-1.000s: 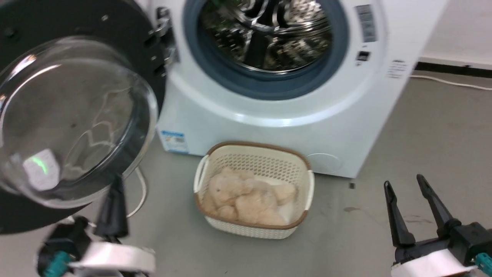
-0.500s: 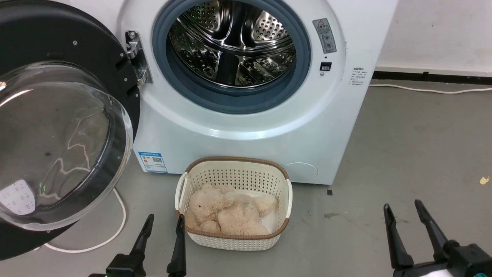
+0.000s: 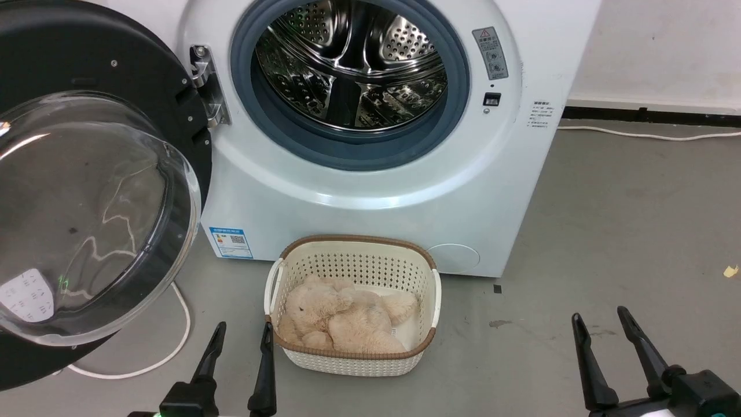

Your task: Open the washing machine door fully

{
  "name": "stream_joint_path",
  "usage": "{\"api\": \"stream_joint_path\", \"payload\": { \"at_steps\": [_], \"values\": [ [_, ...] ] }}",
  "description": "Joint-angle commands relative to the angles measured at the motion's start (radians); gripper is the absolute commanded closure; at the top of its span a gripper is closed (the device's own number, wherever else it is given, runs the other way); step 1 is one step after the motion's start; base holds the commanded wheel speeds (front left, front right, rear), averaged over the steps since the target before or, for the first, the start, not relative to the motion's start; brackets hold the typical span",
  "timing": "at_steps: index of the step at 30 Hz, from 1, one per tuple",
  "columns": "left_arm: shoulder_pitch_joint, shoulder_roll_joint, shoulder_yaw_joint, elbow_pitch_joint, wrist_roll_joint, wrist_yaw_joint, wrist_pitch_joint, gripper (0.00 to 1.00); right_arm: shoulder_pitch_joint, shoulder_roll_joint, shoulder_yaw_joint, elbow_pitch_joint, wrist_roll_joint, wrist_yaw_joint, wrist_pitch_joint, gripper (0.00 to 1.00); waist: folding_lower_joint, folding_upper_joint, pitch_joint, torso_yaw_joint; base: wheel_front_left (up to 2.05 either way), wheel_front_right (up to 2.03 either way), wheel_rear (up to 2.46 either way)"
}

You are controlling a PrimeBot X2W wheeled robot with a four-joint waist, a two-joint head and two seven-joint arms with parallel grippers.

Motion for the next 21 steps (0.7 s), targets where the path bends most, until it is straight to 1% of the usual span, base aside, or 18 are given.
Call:
{"api": "stream_joint_path", "payload": {
  "at_steps": [1, 3, 4, 21],
  "values": [
    [0.001, -0.003, 0.006, -0.002, 0.008, -0.001, -0.006, 0.00, 0.003, 0.004, 0.001, 0.005, 0.006, -0.001, -0.006, 0.00, 0.0000, 0.0000, 0.001, 0.000, 0.00, 0.00, 0.00],
    [-0.001, -0.004, 0.007, -0.007, 0.008, -0.009, -0.006, 0.00, 0.001, 0.004, 0.002, 0.008, 0.006, -0.001, -0.007, 0.00, 0.0000, 0.0000, 0.003, -0.001, 0.00, 0.00, 0.00],
    [0.000, -0.001, 0.006, -0.006, 0.004, -0.009, 0.000, 1.00, 0.000, 0.000, 0.002, 0.006, 0.000, 0.000, 0.000, 1.00, 0.0000, 0.0000, 0.003, -0.001, 0.00, 0.00, 0.00],
    [-0.011, -0.014, 0.031, -0.011, 0.031, -0.028, 0.030, 1.00, -0.014, 0.000, 0.006, 0.005, -0.012, 0.000, 0.029, 1.00, 0.0001, 0.0000, 0.003, -0.006, 0.00, 0.00, 0.00]
  ]
}}
